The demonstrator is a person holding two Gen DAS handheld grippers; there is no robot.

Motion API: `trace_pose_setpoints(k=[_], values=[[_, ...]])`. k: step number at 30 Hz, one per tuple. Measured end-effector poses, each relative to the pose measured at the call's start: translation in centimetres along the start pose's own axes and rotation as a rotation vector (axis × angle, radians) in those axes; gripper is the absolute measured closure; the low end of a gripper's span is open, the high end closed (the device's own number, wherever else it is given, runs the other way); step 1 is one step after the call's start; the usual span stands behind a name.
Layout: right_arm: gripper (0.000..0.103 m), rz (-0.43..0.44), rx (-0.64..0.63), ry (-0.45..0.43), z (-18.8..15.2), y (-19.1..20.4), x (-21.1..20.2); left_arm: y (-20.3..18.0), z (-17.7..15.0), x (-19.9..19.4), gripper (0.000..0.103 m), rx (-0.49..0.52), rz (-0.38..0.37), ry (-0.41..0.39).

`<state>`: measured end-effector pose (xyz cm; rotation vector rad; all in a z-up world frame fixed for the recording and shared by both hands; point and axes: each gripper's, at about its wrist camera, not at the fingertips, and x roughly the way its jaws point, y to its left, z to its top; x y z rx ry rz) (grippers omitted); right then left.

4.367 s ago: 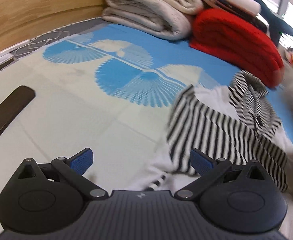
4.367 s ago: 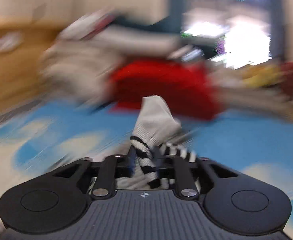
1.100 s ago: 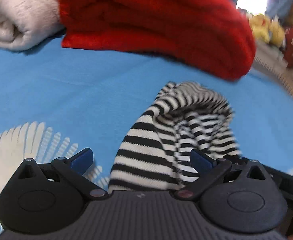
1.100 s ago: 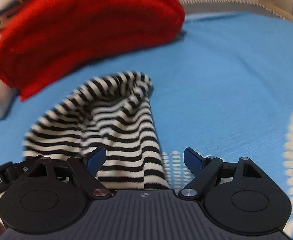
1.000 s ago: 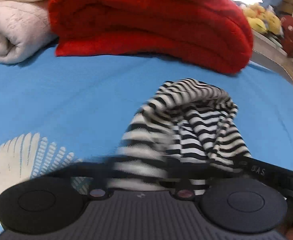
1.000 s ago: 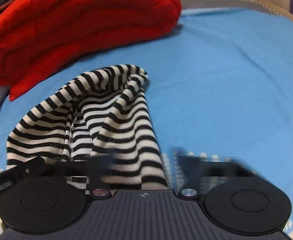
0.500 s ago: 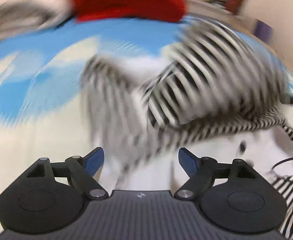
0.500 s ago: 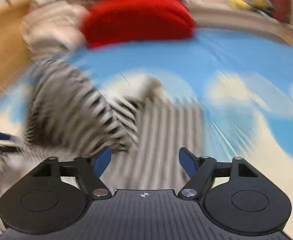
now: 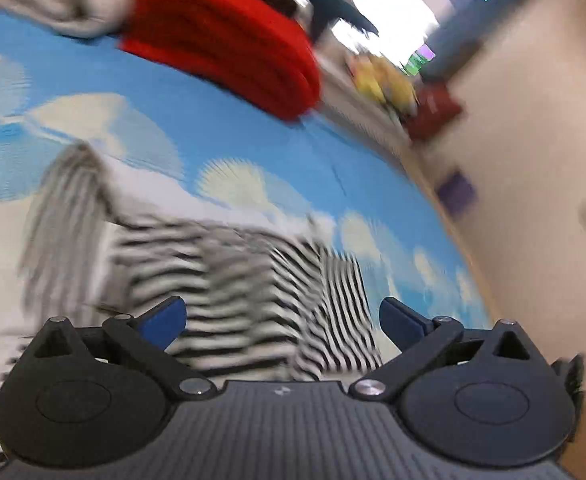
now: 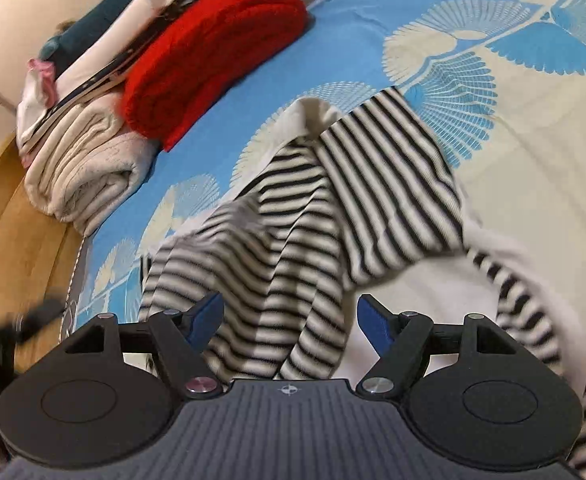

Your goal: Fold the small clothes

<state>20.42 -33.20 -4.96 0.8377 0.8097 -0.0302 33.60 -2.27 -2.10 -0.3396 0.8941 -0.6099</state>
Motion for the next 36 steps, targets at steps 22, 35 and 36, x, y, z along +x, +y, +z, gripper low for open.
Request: trace_pose_setpoints(k=[22,35,36], values=[[0.071,-0.156,-0.568,0.080,-3.8,2.1,8.5,1.4,-8.4,7.2,0.017,0.368,0.479,0.057],[0.071,-0.164,-0.570,-0.148,10.3,4.6,13.7,4.8,3.1,10.0,0.007,0.319,0.402,-0.107],[0.071,-0.236,-0.560,-0.119,10.8,4.2,16.0,5.7,3.1,11.8,0.008,0.331,0.442,-0.070]])
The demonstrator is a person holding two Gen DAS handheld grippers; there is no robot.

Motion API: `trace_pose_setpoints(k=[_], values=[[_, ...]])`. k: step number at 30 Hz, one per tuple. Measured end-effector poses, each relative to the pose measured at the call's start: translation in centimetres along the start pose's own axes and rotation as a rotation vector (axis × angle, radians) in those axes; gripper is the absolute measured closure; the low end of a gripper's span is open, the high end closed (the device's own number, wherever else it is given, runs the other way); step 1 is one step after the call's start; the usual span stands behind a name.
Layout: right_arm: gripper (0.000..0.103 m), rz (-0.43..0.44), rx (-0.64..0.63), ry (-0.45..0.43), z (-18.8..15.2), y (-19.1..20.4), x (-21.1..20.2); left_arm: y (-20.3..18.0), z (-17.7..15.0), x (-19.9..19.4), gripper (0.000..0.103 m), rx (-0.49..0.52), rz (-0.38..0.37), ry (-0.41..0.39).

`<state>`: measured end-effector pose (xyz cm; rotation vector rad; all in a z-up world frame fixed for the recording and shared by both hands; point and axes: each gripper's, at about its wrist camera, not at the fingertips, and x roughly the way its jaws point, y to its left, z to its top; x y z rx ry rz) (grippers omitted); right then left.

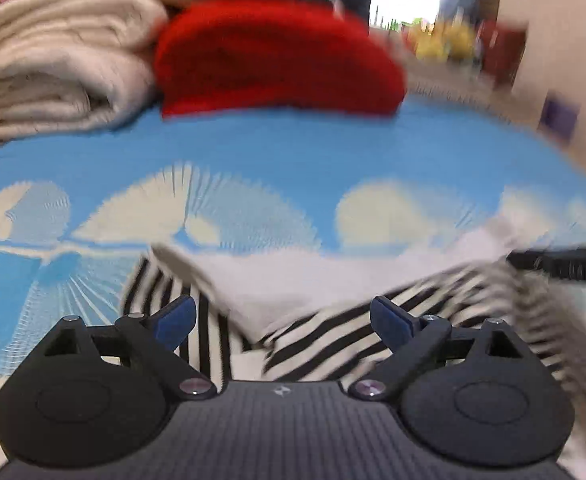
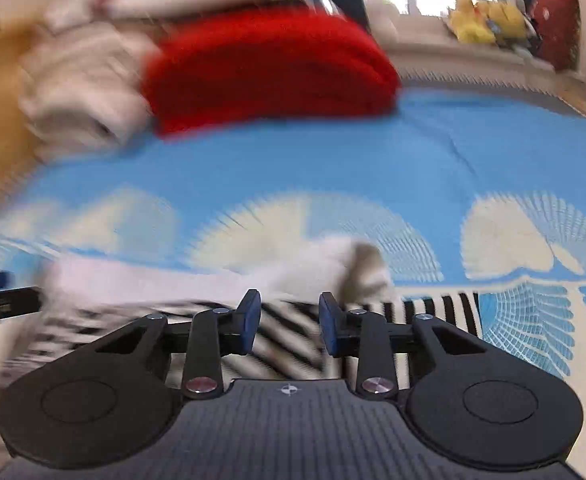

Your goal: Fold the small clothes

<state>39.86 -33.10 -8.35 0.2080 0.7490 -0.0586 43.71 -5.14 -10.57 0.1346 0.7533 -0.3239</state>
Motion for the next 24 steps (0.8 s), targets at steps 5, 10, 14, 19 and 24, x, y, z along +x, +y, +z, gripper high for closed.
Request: trace_pose_setpoints(k=[5,10,14,19,24], values=[[0.073,-0.076,0.059,0.029,-0.8,-1.8,5.5,1.4,-0.8,5.0,0.000,-0.061,0.062,0.058],[0.063,0.019,0.089,-0.024,-1.2,-1.7,0.1,1.1,-0.5,-0.7,0.002,-0.103,0.008,-0.033],[0.052,0.122,-0.050,0.011,-4.2,1.3,-5.5,-1.9,-3.4,-6.0,0.000,-0.056,0.100,-0.083],[0.038,0.035,-0.224,0.134,-9.5,4.8,-4.8,-5.1,-7.7,-3.6,0.000,0.103,0.192,-0.021],[0.031,-0.028,-0.180,0.076,-9.3,5.5,-9.1,-4.2,-7.7,-8.9,0.000,0.008,0.198,-0.029]])
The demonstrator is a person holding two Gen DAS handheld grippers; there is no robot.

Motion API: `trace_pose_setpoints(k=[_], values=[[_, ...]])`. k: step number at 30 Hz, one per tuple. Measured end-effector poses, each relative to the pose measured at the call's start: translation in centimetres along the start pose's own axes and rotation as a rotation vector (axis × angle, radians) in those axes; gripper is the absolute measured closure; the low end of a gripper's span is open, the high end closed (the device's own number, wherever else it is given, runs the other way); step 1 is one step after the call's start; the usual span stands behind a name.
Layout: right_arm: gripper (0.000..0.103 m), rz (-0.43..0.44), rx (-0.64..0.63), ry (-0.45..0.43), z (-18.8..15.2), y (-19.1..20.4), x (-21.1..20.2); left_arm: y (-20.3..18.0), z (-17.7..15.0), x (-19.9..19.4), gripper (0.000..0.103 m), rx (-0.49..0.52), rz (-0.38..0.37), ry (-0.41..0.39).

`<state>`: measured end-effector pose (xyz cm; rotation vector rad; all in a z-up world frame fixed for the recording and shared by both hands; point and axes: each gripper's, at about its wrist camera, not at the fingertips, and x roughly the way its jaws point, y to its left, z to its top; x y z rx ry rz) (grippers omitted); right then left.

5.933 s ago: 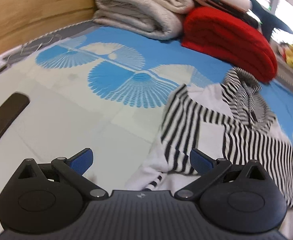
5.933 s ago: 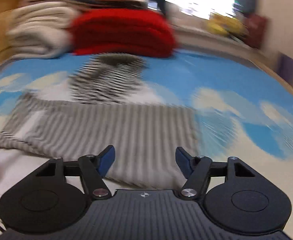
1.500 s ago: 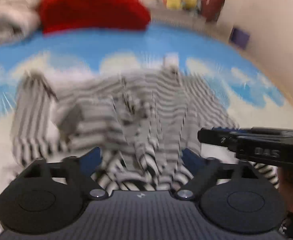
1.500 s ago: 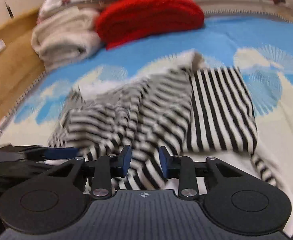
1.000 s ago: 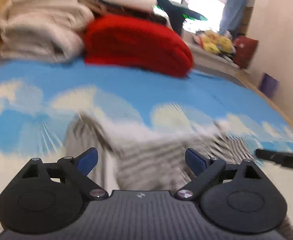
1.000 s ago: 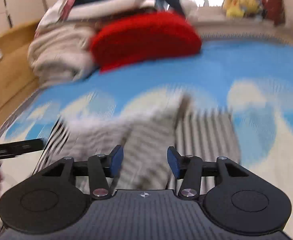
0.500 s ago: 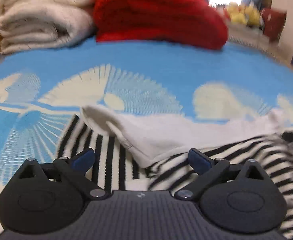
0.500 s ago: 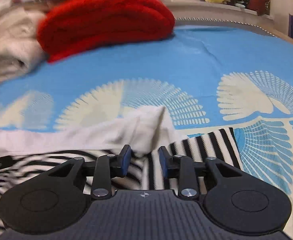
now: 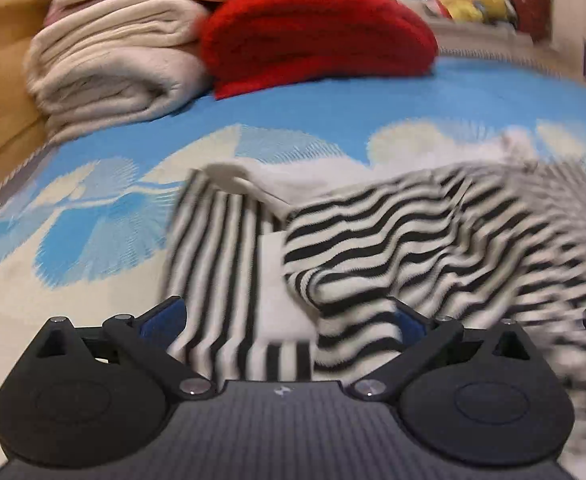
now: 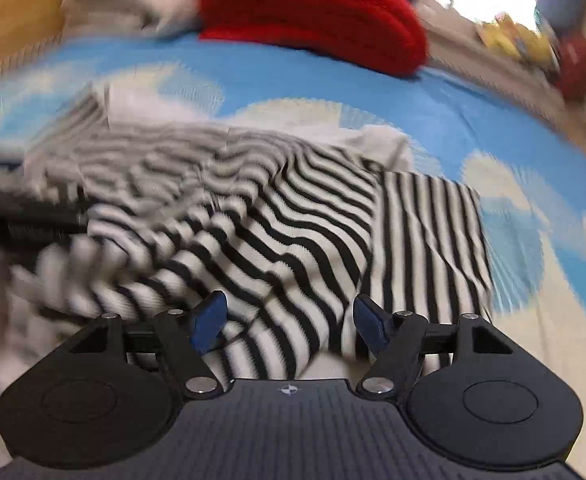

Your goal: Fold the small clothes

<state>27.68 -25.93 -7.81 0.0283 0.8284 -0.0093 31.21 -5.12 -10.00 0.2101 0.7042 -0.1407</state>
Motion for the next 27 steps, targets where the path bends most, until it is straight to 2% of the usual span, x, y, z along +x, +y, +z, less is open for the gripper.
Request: trace_pose_setpoints(k=[2,5,7,10,12,16,22,27], values=[[0.028,0.067,0.114,-0.057,-0.3,-1.4,-5.3,1.7,-0.5,-5.1,0.000,-0.047,-0.053,-0.035],[0.022,0.114,0.190,-0.151,-3.3,-2.2,-13.7,3.9,-3.4,-13.6,0.000,-0.062,-0.063,-0.076],[0.022,0.100,0.199,-0.182,-6.3,-1.6,-17.9,4.7,-5.8,-18.3,0.000,-0.067,-0.064,-0.077],[0.022,0.058,0.198,-0.196,-10.7,0.2,-22.2,5.1,-9.5,-23.1,0.000,-0.091,-0.045,-0.033],[0.022,0.050,0.200,-0.187,-13.0,1.5,-24.6,4.9,-11.3,-25.1,0.000,-0.107,-0.060,0.006],[0.022,0.088,0.194,-0.192,-15.6,3.5,-28.0,3.8,-13.5,-27.9,0.000,-0.098,-0.092,0.052],[0.022,0.084,0.159,-0.194,-19.0,5.5,-31.7,3.3,-15.2,-31.0,0.000,-0.098,-0.118,0.046],[0.022,0.073,0.155,-0.205,-20.3,5.7,-33.5,2.5,-15.6,-32.9,0.000,-0.076,-0.129,0.020]])
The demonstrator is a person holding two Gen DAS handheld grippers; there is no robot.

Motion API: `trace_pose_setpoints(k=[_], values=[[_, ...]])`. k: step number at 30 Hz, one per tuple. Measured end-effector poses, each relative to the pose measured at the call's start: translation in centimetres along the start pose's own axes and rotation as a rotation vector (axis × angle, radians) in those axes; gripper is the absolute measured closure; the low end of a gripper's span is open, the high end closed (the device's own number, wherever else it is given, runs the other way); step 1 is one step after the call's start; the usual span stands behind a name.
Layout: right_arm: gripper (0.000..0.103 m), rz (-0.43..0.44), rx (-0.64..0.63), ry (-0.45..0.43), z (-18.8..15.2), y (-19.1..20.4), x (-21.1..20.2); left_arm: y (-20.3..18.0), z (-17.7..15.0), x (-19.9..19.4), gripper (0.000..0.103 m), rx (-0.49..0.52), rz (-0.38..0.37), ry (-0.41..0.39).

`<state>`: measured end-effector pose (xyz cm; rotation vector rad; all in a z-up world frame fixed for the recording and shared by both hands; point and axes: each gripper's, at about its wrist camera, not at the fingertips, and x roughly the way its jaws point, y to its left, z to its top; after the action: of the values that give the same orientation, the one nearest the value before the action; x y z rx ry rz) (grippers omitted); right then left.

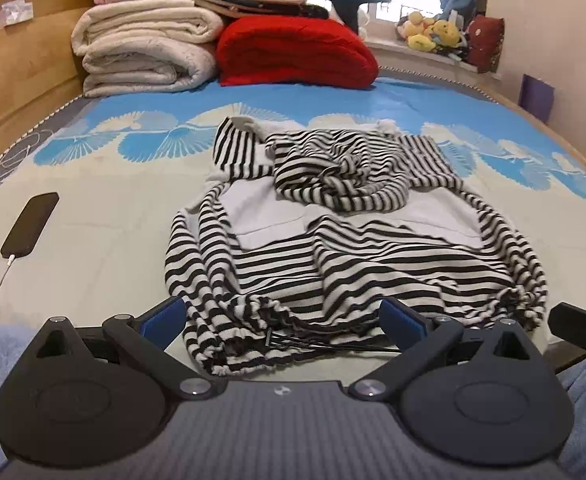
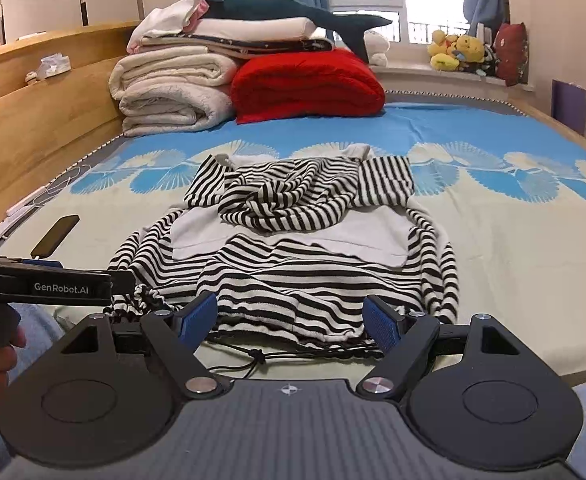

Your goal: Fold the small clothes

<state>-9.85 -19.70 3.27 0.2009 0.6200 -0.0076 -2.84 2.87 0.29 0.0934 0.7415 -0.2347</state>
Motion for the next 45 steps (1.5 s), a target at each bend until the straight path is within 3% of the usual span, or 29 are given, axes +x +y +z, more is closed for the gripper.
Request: trace_pose_setpoints(k=[8,14,18,23,26,30,34,40,45], values=[[0.022,-0.004,0.002,-0.016,-0.4,0.1,-1.1,-0.3,0.1,-1.2,0.000,0.017,0.003,-0.026],[0.022,0.001,-0.004,-0.003,-0.2,0.2,-0.2,-0.2,0.8,1.0,0.000,0.076,0.003,-0.028],[0.022,-0.035,0.013,0.019,0.3,-1.0,1.8,-0.2,5.2,3.7,0.000,0.155,0.015,-0.072],[0.022,-0.079,0.117,0.037,1.2,-4.4,4.0,0.6,13.1,4.6,0.000,0.133,0.029,-0.188],[0.022,-0.111,0.138,0.035,1.6,-6.2,5.2,1.0,14.7,5.1,0.000,0.101,0.011,-0.199],[0.022,-0.153,0.178,0.049,1.9,-9.0,7.7,2.4,11.9,7.9,0.000,0.037,-0.017,-0.084],[0.021,-0.174,0.262,0.132,1.7,-13.0,12.1,5.3,6.9,12.7,0.000,-0.029,0.061,0.077],[0.021,-0.240,0.338,0.279,-0.7,-16.3,16.8,8.2,2.8,15.7,0.000,-0.037,0.067,0.173],[0.021,-0.210,0.332,0.288,-1.5,-15.7,16.6,8.6,0.8,16.4,0.000,-0.031,0.045,0.226]])
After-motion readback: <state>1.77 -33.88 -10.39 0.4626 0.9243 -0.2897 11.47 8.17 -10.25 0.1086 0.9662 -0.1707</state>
